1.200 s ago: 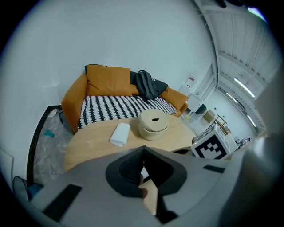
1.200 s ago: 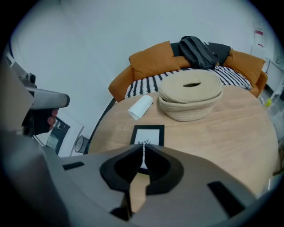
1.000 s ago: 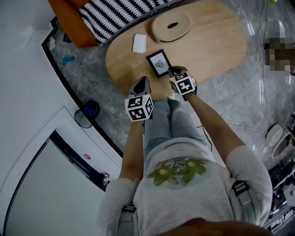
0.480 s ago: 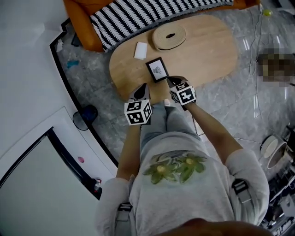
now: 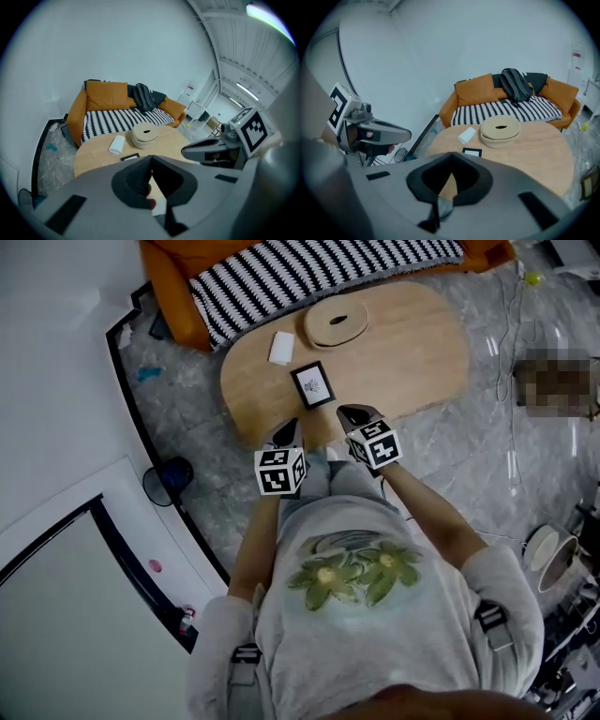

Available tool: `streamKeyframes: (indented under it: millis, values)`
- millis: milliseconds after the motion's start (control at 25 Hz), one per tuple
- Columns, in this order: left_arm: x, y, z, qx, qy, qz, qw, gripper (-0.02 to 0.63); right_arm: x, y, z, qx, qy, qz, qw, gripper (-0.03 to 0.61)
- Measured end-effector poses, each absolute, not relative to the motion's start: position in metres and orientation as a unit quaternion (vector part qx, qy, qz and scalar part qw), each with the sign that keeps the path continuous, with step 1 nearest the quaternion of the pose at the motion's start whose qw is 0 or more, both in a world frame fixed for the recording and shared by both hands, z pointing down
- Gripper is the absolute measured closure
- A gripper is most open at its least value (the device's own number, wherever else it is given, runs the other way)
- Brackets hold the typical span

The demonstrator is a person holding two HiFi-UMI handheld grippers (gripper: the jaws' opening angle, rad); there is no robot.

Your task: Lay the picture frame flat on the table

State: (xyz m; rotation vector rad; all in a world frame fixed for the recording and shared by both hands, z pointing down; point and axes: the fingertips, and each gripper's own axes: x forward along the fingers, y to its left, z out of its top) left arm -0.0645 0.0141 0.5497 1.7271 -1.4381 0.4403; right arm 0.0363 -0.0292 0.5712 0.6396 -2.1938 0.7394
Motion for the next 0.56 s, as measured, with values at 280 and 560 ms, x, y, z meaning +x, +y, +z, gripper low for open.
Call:
streamKeyframes:
  millis: [280,560]
  values:
    - [-0.062,0.02,0.536,0.69,-0.578,0.172,0.401,0.598,0.056,-0.021,0.548,0.266,-0.853,0.293,0.339,0.574]
    - [-0.061,0.026,0.518,0.693,-0.585,0.162,0.389,0.598,0.063,-0.009,0.537,0.275,-0.855,0.291,0.33,0.572]
